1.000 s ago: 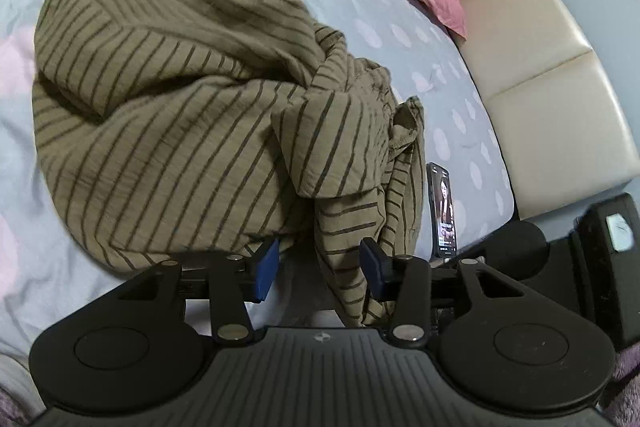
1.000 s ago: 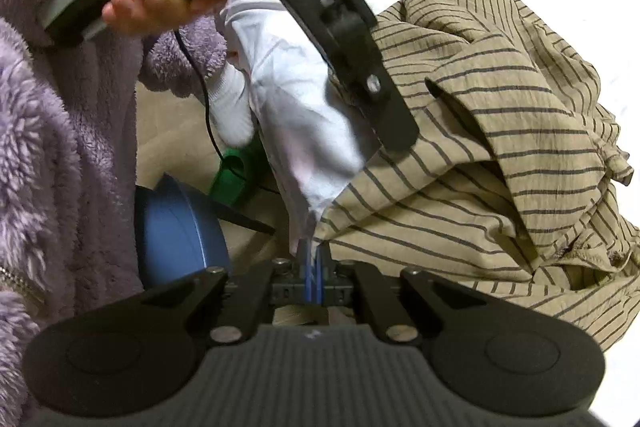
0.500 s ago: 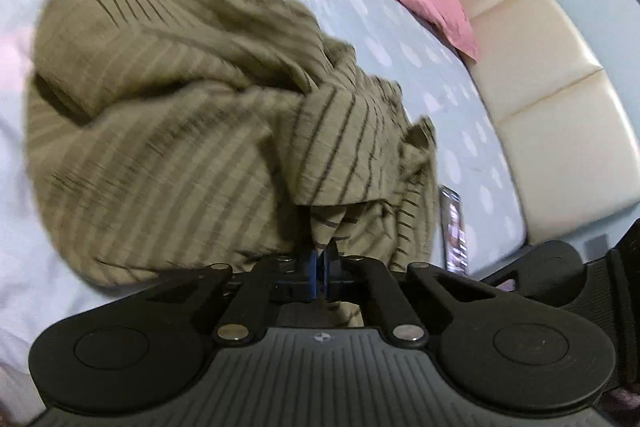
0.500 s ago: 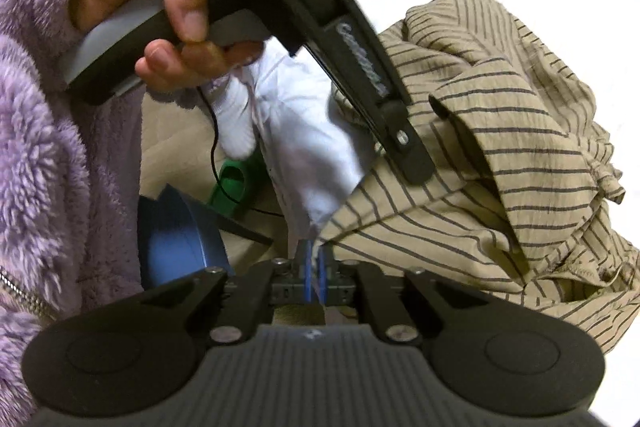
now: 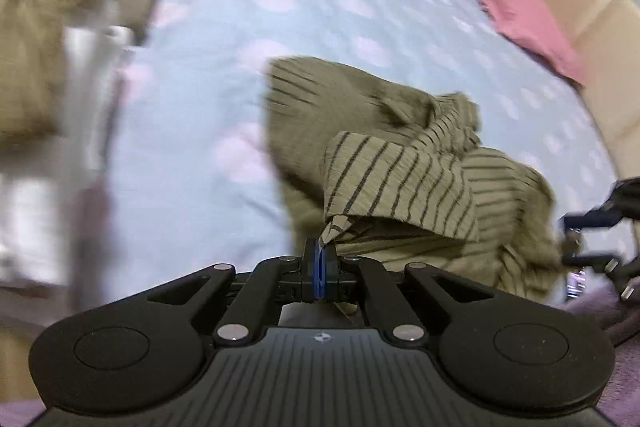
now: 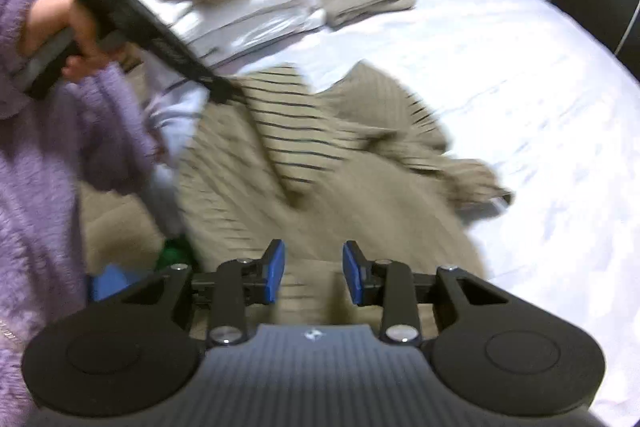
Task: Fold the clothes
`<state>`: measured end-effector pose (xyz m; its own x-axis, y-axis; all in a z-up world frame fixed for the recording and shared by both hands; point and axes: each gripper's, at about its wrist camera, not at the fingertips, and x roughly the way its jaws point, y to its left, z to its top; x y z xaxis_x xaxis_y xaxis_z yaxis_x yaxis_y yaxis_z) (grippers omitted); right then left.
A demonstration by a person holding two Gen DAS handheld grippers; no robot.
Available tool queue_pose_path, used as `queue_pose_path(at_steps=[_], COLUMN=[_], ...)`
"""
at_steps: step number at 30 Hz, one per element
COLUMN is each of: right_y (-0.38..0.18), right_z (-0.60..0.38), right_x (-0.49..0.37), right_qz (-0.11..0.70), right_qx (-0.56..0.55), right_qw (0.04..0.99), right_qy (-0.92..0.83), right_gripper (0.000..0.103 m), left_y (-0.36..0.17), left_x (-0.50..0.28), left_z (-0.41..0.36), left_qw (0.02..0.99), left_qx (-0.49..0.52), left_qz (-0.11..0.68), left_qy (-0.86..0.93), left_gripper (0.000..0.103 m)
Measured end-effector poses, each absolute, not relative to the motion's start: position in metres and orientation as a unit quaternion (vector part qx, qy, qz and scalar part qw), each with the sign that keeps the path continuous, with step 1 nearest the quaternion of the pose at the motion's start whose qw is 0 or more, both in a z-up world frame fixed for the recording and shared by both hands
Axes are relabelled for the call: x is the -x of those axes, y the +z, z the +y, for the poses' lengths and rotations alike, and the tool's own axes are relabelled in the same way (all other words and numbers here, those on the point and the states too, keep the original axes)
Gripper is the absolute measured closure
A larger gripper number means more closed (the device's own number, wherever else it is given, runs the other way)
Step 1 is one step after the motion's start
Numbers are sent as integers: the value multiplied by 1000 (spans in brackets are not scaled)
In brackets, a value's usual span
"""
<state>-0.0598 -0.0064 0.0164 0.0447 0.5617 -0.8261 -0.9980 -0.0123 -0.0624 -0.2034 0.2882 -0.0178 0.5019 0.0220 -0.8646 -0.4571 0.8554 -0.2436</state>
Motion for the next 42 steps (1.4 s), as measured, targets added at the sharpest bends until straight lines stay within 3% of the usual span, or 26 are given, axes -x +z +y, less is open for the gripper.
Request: queue_pose_path(at_steps=[12,21,23,25,29,30,32,34,42], right_y=[7,-30,-39,-49,-68,-73,-82,-83,-17], right_z=[63,133,148,159,170,171,172,171,145], right_x=[0,-64,-73,-81,-98,-103,-112,-114,-97], right_qz=[246,345,370,389,442,462,510,530,429], right_qx=[407,324,302,283,237,218,166,132,102], right_qw=[672,698,699,699,692,687,670,662,734], right_qy=[567,537,533,530,520,518,513,513,517], right_gripper=[66,66,62,51,51,52,66,96,99], left_y=[-18,-35,-36,-36,-38,-38,-39,-36,-9], left_x=[254,261,261,260,258,258,257,256,245], left_z=[352,350,349,349,348,349,350,348,337], left_qw=[821,824,826,828,830,830,830,834,863], left_qx=[196,163,156,153,148,150,152,148,120], left_qz=[468,468,468,467,467,466,465,460,419], left_qy=[262,273,271,269,266,267,267,266,254], left_gripper=[103,103,103,103,103,103,103,103,103])
